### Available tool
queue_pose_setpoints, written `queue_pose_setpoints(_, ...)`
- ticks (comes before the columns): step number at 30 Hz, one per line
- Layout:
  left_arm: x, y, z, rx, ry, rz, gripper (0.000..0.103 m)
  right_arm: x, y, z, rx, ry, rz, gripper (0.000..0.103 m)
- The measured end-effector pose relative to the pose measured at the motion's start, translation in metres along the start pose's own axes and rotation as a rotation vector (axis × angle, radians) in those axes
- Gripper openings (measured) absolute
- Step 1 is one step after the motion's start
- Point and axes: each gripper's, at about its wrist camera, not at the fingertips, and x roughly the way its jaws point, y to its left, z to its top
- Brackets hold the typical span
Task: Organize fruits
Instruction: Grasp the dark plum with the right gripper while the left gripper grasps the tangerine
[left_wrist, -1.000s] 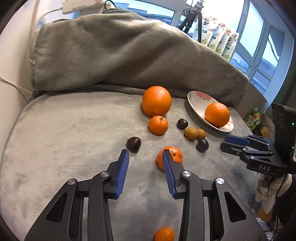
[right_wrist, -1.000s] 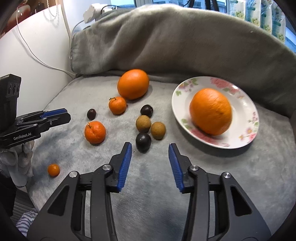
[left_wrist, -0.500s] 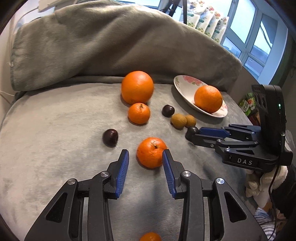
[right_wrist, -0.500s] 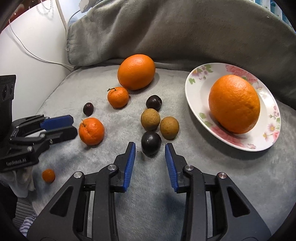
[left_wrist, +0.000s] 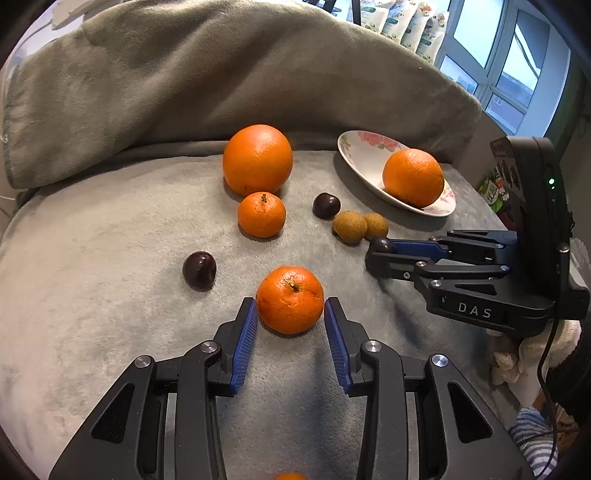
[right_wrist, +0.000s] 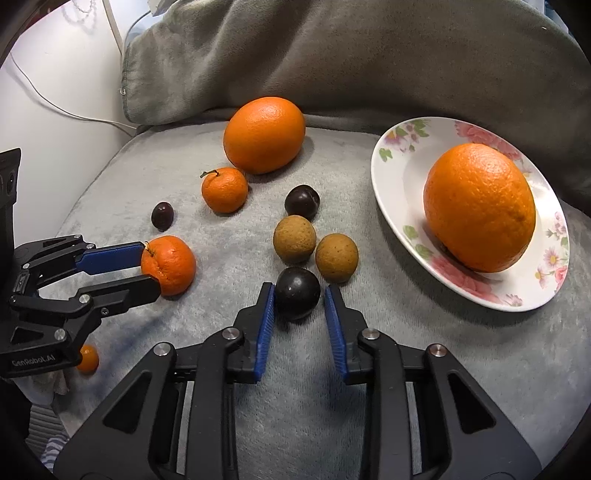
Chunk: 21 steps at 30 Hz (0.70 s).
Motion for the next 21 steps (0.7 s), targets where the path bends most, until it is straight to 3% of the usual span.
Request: queue_pose_setpoints(21,-0.005,-0.001,0.008,-0.029,-0.052,-0.007,0.032,-0.025,-0.008,-0.008,0.004,-0.037,0.014,0.024)
